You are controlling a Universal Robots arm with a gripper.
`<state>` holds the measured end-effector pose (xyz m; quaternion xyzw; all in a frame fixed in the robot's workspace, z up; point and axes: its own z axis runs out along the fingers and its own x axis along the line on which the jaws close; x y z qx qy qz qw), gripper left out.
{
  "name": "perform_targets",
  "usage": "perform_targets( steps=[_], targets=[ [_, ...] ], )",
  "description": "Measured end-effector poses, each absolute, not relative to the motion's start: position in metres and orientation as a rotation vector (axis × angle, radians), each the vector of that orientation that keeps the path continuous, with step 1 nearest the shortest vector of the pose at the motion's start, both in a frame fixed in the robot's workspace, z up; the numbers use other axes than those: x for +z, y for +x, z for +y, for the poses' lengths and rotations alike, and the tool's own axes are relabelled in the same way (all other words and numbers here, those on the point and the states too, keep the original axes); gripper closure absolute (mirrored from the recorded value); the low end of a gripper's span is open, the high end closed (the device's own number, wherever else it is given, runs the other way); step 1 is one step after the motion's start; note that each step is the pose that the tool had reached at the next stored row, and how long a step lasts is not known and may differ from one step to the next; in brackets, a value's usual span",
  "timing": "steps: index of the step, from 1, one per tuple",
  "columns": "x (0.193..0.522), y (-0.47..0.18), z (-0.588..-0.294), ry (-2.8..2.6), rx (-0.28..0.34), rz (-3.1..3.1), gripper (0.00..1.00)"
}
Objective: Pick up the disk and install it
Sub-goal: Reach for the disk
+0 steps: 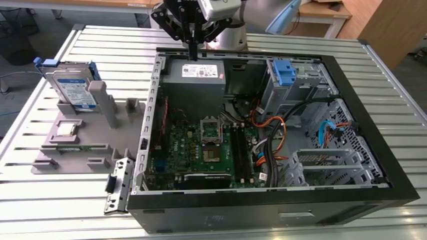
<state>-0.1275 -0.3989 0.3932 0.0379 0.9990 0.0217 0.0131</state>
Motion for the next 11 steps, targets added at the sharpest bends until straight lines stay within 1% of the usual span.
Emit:
perform_targets(
  steps=[11],
  targets=[
    [0.3931,-0.1308,-0.3990,0.118,0.068,3.113,0.90]
  ],
)
